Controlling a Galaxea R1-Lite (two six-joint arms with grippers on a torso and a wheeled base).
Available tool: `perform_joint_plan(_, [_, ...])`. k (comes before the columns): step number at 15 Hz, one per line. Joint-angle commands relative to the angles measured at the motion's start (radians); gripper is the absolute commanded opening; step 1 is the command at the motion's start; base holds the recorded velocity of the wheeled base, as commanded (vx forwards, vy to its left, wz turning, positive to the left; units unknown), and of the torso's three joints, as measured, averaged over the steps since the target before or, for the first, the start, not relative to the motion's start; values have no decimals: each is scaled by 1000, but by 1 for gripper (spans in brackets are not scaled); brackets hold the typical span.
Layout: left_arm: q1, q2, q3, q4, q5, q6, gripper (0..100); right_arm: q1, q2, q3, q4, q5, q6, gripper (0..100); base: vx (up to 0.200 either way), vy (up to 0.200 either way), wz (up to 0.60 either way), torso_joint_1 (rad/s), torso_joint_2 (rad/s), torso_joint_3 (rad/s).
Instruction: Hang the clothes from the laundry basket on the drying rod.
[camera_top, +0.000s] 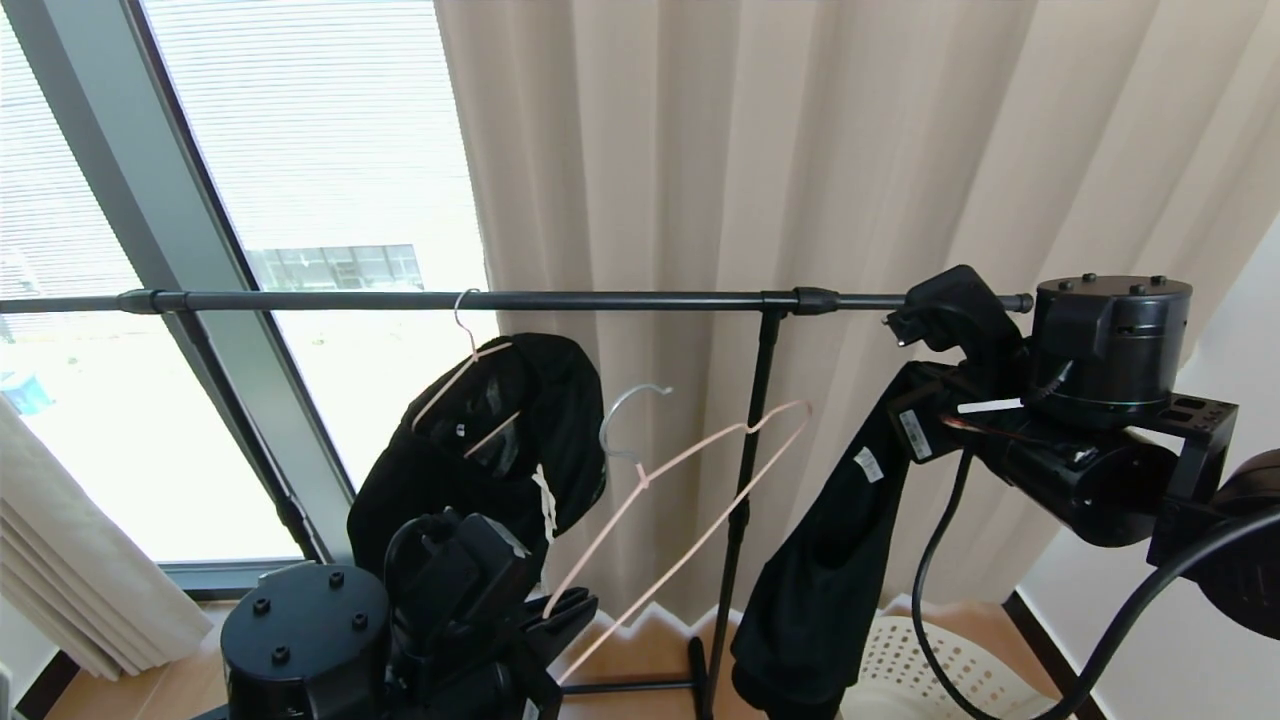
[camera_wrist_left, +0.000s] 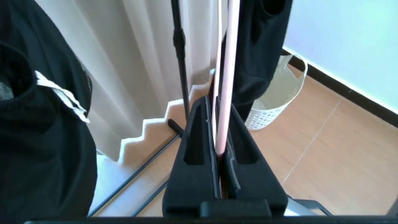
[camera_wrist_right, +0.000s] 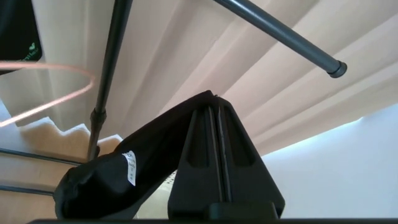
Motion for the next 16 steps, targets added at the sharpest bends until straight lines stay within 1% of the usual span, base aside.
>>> perform_joint_plan(1, [-15, 0, 6, -6, 0, 0, 0, -8, 43, -20, -3, 0, 0, 0, 0, 0, 0, 0, 0, 0])
perform_joint_plan(4, [-41, 4, 21, -8, 0, 4, 0, -27, 84, -21, -77, -3, -2, 0, 0, 0, 0, 0, 0, 0])
perform_joint_plan(9, [-70, 10, 32, -14, 0, 14, 0, -28, 107, -35, -78, -1, 0, 0, 0, 0, 0, 0, 0, 0])
perform_joint_plan(12, [-72, 18, 38, -29, 0, 12, 0, -27, 113, -32, -80, -1, 0, 0, 0, 0, 0, 0, 0, 0])
perform_joint_plan(13, [-73, 27, 36, -32, 2, 12, 0, -16, 107, -24, -80, -3, 1, 0, 0, 0, 0, 0, 0, 0])
perform_joint_plan(14, [-73, 32, 36, -49, 0, 11, 0, 16, 97, -15, -80, -3, 1, 0, 0, 0, 0, 0, 0, 0])
perform_joint_plan(16, [-73, 38, 35, -57, 0, 9, 0, 32, 93, -9, -80, -4, 1, 0, 0, 0, 0, 0, 0, 0])
